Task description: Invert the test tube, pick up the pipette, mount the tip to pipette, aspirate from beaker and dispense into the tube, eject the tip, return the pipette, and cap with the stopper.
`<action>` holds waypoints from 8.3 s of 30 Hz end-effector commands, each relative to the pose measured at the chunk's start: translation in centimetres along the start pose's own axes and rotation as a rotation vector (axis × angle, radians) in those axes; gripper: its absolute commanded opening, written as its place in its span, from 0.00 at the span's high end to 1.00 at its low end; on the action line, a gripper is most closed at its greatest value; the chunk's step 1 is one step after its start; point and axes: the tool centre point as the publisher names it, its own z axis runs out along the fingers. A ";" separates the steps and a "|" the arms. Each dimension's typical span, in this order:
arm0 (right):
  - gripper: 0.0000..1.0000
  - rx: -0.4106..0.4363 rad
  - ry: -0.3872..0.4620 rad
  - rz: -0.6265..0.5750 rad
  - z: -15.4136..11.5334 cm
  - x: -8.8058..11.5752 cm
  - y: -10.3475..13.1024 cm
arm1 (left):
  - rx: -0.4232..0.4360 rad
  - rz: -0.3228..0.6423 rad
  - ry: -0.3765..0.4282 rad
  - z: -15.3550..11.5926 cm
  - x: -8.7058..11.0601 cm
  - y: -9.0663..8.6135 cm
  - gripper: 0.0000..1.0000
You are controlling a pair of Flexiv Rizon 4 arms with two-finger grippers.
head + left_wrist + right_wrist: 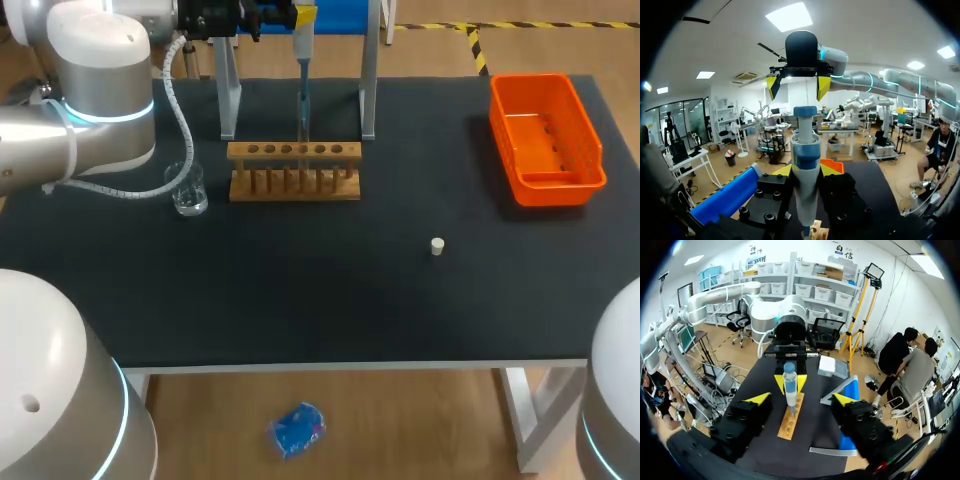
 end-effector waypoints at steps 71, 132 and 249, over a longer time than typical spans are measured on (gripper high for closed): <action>1.00 0.001 0.137 -0.024 6.6 1.4 3.4 | 0.000 0.001 0.000 0.0 0.0 0.0 1.00; 1.00 0.016 0.046 -0.034 1.3 1.4 2.5 | 0.000 0.001 0.000 0.0 0.0 0.0 1.00; 0.00 -0.179 -0.011 -0.021 4.2 6.9 -7.7 | -0.011 0.042 -0.023 -0.5 0.7 -2.4 1.00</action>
